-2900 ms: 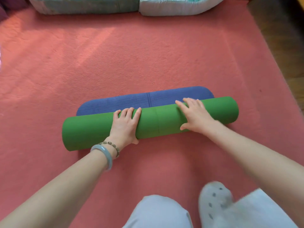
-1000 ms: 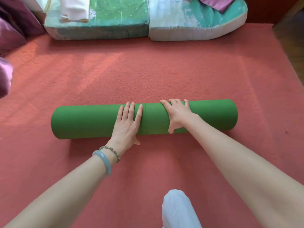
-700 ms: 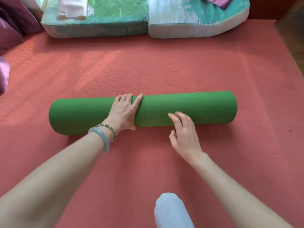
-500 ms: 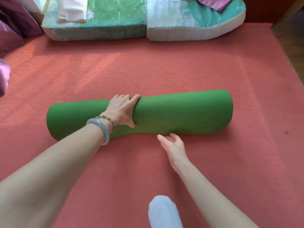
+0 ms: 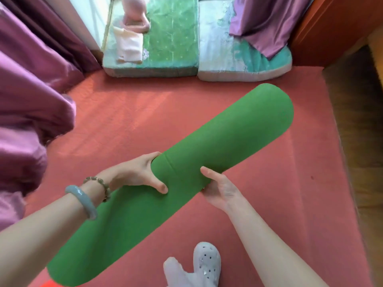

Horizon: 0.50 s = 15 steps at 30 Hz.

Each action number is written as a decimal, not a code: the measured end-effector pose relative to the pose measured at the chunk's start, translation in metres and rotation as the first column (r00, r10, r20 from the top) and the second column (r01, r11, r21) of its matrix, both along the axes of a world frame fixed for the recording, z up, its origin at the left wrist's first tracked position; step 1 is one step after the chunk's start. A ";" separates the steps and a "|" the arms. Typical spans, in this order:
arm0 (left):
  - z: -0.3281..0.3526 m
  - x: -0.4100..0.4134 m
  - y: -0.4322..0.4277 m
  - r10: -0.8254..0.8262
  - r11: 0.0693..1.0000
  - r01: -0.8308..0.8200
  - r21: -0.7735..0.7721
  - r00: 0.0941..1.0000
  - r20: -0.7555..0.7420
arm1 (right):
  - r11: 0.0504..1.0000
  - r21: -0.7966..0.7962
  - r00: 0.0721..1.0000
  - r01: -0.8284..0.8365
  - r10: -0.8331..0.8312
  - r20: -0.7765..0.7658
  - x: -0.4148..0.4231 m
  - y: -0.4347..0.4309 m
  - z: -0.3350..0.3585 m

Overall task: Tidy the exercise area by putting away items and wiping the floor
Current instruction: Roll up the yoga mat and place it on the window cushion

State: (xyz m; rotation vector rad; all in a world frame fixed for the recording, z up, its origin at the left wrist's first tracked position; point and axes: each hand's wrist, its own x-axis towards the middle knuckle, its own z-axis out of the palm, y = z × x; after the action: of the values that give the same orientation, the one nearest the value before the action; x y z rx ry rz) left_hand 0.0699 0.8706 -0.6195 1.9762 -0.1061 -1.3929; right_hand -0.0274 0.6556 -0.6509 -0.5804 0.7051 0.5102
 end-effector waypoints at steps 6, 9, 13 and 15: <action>0.165 0.031 -0.019 -0.021 0.996 0.010 -0.092 0.992 -0.122 | 0.998 0.052 0.999 0.039 -0.040 0.018 0.027 -0.028 0.164; 0.230 0.049 -0.029 -0.036 0.988 0.008 -0.152 0.983 -0.181 | 0.996 0.066 0.997 0.065 -0.068 0.036 0.044 -0.038 0.225; 0.279 0.071 -0.030 -0.049 0.984 0.009 -0.180 0.974 -0.220 | 0.999 -0.044 0.999 0.018 -0.016 0.034 0.070 -0.042 0.274; 0.288 0.083 -0.030 -0.048 0.982 0.007 -0.188 0.975 -0.215 | 0.996 -0.090 1.000 0.008 -0.008 0.008 0.087 -0.042 0.284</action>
State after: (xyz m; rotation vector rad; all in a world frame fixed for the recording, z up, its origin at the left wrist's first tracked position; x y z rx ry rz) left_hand 0.1524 0.8411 -0.3313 1.6638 -0.1571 -1.5510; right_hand 0.0594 0.6131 -0.3673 -0.6630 0.7254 0.4703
